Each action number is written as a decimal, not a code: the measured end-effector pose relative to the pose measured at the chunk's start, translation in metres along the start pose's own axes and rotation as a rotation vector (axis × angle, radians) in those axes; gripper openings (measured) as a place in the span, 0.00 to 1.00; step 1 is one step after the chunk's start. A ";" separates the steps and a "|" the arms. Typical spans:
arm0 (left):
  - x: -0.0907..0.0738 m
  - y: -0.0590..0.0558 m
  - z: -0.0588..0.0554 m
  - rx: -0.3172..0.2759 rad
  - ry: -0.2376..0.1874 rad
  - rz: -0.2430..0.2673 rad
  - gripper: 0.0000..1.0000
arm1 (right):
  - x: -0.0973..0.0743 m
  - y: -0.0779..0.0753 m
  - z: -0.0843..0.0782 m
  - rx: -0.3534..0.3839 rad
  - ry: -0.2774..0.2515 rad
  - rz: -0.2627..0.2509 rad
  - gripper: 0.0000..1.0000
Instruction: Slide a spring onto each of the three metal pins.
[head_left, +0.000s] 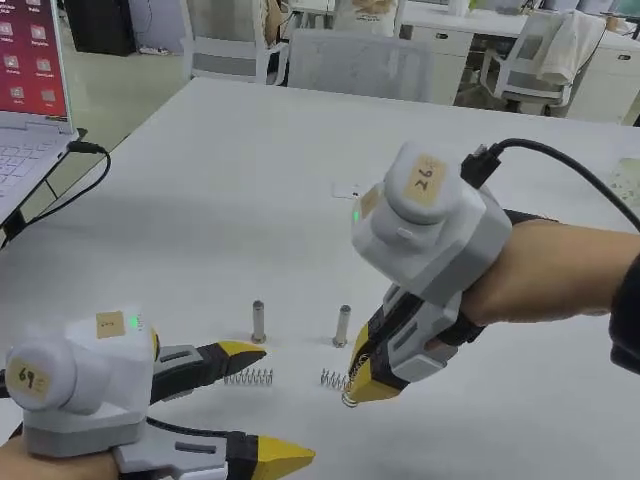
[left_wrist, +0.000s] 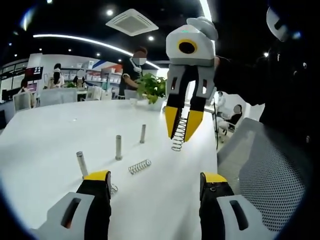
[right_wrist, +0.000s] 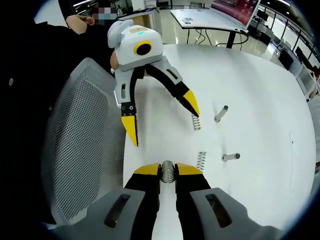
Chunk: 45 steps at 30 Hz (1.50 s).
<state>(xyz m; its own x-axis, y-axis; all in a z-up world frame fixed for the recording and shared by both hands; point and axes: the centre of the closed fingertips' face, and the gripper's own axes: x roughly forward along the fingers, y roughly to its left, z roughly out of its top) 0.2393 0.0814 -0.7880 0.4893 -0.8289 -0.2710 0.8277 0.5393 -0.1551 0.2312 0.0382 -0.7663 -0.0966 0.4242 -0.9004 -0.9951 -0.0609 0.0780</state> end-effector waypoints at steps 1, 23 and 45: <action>-0.001 0.001 0.000 -0.004 -0.004 0.006 0.69 | -0.001 -0.001 -0.001 0.001 -0.001 -0.003 0.09; -0.019 0.028 -0.005 -0.015 -0.023 0.134 0.87 | -0.049 -0.040 -0.026 0.088 -0.025 -0.111 0.09; -0.022 0.039 -0.007 -0.003 -0.028 0.175 0.98 | -0.083 -0.080 -0.054 0.130 0.032 -0.219 0.09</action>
<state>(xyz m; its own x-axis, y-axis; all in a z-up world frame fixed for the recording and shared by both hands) 0.2585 0.1217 -0.7944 0.6328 -0.7264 -0.2680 0.7287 0.6758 -0.1111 0.3199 -0.0406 -0.7211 0.1203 0.3855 -0.9148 -0.9868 0.1470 -0.0679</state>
